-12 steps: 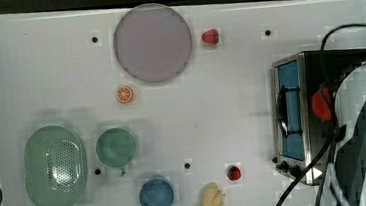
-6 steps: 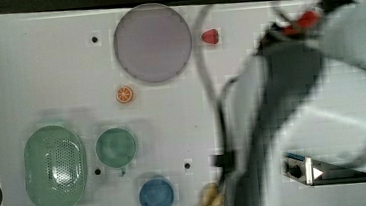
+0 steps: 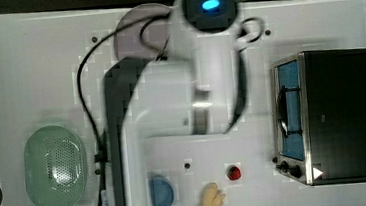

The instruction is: Pick Ketchup from oven and place it on table.

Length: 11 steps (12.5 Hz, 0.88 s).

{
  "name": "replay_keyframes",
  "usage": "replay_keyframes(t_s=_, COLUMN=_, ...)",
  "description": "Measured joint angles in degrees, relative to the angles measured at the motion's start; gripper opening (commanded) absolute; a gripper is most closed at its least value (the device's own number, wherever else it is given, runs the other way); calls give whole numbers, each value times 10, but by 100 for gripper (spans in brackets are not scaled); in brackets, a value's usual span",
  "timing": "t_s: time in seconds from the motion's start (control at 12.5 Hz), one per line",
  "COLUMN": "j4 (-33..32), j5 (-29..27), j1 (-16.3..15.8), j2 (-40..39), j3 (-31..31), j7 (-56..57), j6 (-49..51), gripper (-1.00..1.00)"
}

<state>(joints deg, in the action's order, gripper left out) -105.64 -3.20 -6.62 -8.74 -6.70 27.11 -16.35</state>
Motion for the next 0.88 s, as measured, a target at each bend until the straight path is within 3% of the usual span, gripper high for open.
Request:
replay_keyframes(t_s=0.4, j4=-151, j5=2, j1=-18, j2=-9, j3=18, j7=-36, j6=-141, gripper=29)
replay_keyframes(t_s=0.64, j4=-194, j5=2, j1=-13, j2=-33, j3=8, j7=-39, j6=-195, gripper=29)
replay_keyframes(t_s=0.88, j4=-248, j5=-8, j1=-2, j2=-52, j3=-14, j7=-46, j6=-336, gripper=29)
